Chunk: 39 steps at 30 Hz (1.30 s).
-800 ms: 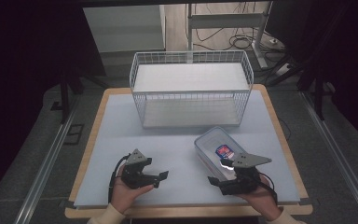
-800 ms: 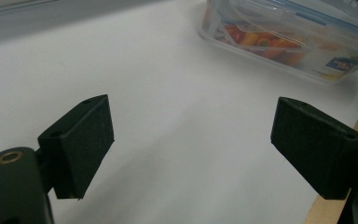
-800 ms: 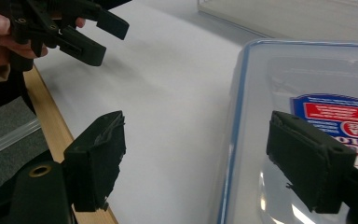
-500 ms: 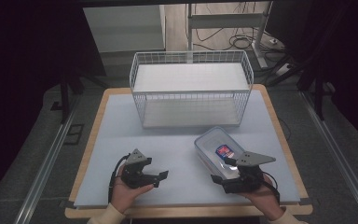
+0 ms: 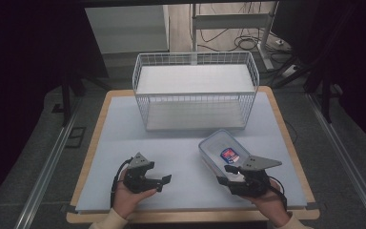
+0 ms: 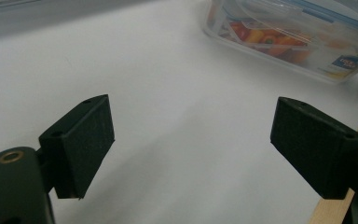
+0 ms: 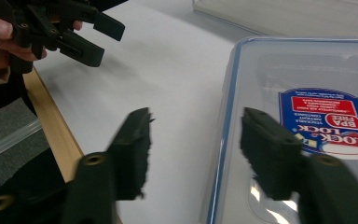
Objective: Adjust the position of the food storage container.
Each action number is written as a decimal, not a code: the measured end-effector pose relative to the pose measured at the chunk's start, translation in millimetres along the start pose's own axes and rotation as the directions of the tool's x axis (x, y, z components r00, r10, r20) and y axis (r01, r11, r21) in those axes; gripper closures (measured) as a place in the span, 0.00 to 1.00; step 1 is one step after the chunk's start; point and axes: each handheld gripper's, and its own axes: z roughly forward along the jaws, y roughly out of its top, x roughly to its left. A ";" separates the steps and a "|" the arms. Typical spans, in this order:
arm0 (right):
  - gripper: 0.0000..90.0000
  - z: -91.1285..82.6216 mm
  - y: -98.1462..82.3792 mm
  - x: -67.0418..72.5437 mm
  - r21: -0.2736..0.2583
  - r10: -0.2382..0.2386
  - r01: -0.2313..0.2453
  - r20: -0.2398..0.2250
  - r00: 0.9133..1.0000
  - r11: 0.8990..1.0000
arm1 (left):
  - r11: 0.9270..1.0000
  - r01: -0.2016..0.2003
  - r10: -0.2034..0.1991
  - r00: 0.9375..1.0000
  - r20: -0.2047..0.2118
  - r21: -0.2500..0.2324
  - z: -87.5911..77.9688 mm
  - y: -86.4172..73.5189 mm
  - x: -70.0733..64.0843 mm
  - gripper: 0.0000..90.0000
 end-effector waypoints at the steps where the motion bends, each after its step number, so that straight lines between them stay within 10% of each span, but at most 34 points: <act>1: 0.62 0.0 0.0 0.0 0.000 0.000 0.000 0.000 1.000 1.000 | 1.000 0.000 0.000 1.000 -0.001 0.001 0.3 -0.1 0.0 0.15; 10: 0.99 -0.7 -6.8 15.4 0.074 -0.057 0.058 -0.029 0.998 0.996 | 1.000 0.000 0.000 1.000 -0.006 0.006 -0.3 -0.6 0.5 0.15; 39: 1.00 0.3 -32.8 25.2 0.206 -0.149 0.125 0.108 0.983 0.971 | 0.999 -0.001 0.001 1.000 -0.010 0.032 3.2 -2.0 2.0 0.16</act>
